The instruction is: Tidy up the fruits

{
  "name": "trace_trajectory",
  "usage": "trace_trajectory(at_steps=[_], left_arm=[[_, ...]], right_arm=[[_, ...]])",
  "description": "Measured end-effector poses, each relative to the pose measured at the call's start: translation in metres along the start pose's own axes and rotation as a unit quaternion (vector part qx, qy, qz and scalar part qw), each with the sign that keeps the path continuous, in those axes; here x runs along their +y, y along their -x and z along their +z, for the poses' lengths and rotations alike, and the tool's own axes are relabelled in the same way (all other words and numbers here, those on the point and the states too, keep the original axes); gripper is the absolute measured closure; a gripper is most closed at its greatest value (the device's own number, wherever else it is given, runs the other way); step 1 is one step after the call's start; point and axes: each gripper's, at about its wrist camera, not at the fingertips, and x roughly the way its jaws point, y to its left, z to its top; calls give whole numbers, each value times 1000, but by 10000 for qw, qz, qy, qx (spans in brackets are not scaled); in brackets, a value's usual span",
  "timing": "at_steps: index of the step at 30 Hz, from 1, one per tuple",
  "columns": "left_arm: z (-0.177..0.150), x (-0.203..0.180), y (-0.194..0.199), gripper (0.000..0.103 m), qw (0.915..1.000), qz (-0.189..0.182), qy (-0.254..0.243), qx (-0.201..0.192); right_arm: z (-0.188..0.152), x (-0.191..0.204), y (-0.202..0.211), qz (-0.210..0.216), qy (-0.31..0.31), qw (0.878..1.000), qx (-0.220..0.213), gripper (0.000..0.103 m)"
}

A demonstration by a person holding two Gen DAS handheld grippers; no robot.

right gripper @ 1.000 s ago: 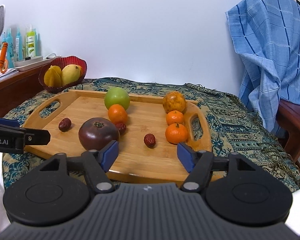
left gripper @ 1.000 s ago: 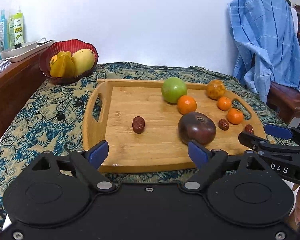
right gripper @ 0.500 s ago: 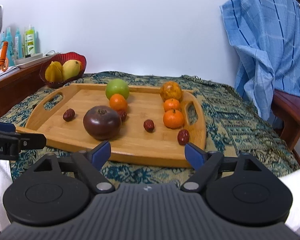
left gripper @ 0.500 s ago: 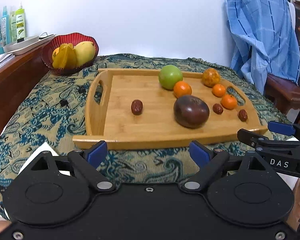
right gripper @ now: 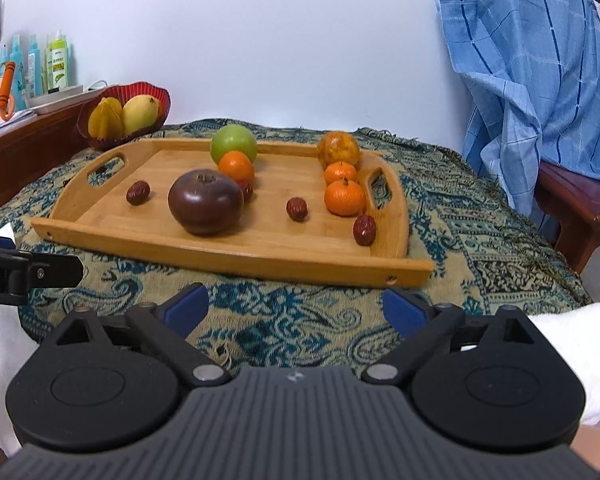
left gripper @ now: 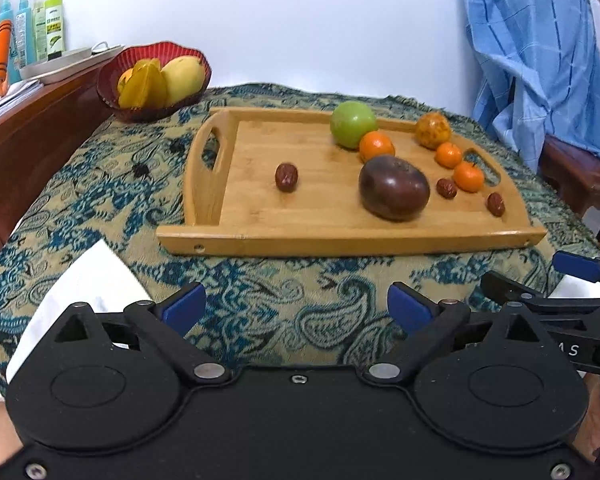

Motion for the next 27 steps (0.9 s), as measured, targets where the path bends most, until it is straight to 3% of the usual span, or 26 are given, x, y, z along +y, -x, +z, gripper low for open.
trace_trajectory(at_steps=[20,27], left_arm=[[-8,-2,-30,5,9990,255,-2,369],[-9,-4,-38,4,9984,337,-61,455]], right_arm=[[-16,-2,-27,-221,-46,9984,512,0],[-17,-3,-30,-183,-100,9985,512,0]])
